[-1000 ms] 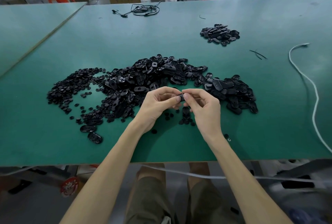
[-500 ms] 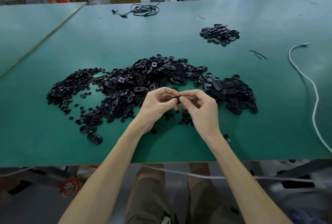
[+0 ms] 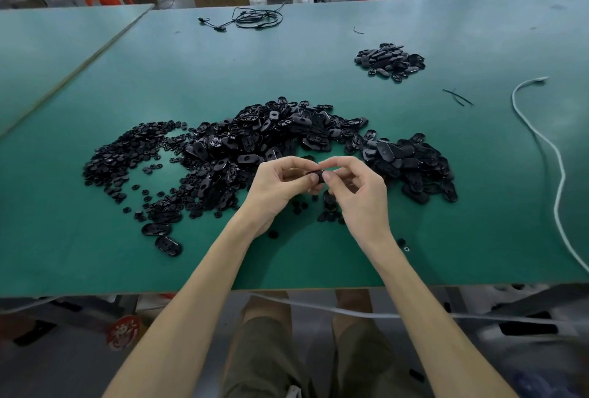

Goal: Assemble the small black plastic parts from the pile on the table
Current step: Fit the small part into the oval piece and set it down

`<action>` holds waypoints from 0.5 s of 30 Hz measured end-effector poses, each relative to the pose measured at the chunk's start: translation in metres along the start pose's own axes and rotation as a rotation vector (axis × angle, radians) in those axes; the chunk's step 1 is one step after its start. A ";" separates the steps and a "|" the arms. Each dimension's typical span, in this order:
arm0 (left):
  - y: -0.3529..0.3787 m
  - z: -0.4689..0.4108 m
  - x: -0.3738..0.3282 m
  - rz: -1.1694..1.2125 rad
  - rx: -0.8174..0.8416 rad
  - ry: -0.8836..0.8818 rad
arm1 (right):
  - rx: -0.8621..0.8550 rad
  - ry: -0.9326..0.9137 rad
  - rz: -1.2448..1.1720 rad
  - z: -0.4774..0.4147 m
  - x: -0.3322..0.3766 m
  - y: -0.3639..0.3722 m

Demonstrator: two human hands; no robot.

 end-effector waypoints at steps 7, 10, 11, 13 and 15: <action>-0.003 -0.001 -0.004 -0.058 -0.045 0.049 | -0.044 -0.038 0.057 0.000 0.009 -0.004; -0.011 -0.001 -0.011 -0.083 -0.149 0.126 | -0.172 0.019 0.055 0.000 0.002 -0.017; -0.016 -0.001 -0.015 -0.091 -0.195 0.158 | -0.218 0.062 0.037 0.000 -0.003 -0.021; -0.022 0.002 -0.020 -0.106 -0.268 0.199 | -0.296 0.146 -0.002 0.001 -0.012 -0.027; -0.025 0.003 -0.023 -0.146 -0.298 0.217 | -0.350 0.196 -0.026 0.003 -0.017 -0.032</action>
Point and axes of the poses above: each hand's wrist, its own z-axis away from the middle knuckle, its own y-axis out of the palm, x = y × z, the point moved 9 cm from there along -z, towards the middle knuckle, and after that the axes turned 14 degrees about z, right-handed, at the moved point
